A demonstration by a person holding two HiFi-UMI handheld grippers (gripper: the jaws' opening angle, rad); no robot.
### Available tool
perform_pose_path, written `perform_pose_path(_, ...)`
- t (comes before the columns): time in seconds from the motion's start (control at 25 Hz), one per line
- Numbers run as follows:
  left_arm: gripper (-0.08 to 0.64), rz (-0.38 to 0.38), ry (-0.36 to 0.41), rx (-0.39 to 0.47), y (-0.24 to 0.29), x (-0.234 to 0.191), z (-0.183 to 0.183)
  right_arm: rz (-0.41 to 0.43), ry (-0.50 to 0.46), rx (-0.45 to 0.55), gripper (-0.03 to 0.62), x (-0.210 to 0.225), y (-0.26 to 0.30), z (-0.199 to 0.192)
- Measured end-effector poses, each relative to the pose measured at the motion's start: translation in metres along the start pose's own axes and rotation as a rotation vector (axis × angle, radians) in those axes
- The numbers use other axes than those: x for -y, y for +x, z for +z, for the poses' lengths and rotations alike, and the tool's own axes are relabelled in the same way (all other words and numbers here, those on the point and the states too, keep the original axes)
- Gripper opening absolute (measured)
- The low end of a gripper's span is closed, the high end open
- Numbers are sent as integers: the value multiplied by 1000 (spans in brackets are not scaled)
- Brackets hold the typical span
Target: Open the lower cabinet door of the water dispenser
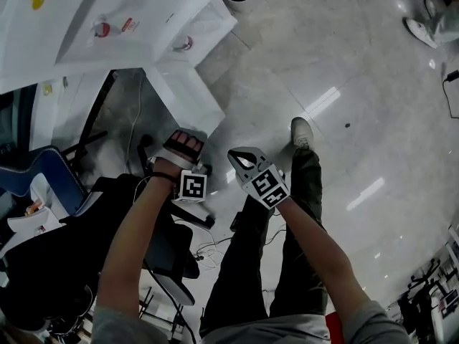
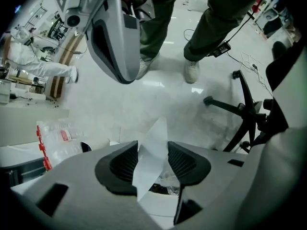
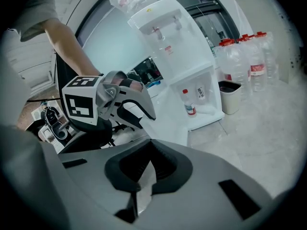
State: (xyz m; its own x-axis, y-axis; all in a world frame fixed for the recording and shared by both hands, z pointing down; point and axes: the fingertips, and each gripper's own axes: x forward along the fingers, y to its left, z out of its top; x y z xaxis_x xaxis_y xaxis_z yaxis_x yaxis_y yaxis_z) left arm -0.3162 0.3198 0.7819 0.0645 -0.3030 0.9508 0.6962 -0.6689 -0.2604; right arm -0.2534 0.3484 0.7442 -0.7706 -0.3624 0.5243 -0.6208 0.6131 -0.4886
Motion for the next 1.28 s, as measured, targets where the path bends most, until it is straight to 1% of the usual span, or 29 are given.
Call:
perform_pose_path(0.32, 187, -14, 158, -29, -4, 44, -27, -17, 36, 57, 10, -30, 17, 10)
perform_pose_path(0.36, 187, -16, 166, -34, -4, 48, -30, -18, 37, 60, 9, -32, 18, 11)
perform_pose_path(0.44, 189, -18, 156, -35, -4, 55, -33, -17, 30, 61, 10, -36, 21, 13)
perform_pose_path(0.56, 193, -14, 105, -27, -5, 57, -31, -23, 23, 65, 9, -36, 21, 16)
perform_pose_path(0.68, 203, 3, 82, -31, -9, 51, -31, -30, 17, 69, 9, -33, 18, 25)
perform_pose_path(0.72, 210, 9, 60, -22, -13, 48, -30, -30, 14, 69, 10, -33, 17, 28)
perform_pose_path(0.8, 210, 22, -9, 11, -24, 43, -25, -27, 4, 65, 10, -34, 13, 34)
perform_pose_path(0.92, 210, 67, -81, 44, -38, 33, -24, -26, -16, 59, 10, -37, 8, 42)
perform_pose_path(1.04, 210, 123, -94, 25, -46, 21, -32, -31, -27, 56, 11, -35, 6, 47)
perform_pose_path(1.08, 210, 141, -116, 22, -50, 15, -34, -34, -30, 52, 9, -34, 6, 46)
perform_pose_path(1.12, 210, 137, -153, 23, -53, 13, -35, -35, -33, 51, 11, -34, 5, 47)
perform_pose_path(1.2, 210, 69, -263, 32, -60, 19, -35, -29, -35, 57, 9, -37, 3, 51)
perform_pose_path(1.24, 210, 60, -321, 26, -63, 17, -38, -25, -35, 58, 10, -40, 1, 54)
perform_pose_path(1.28, 210, 66, -385, 20, -68, 14, -41, -22, -36, 57, 10, -43, -2, 56)
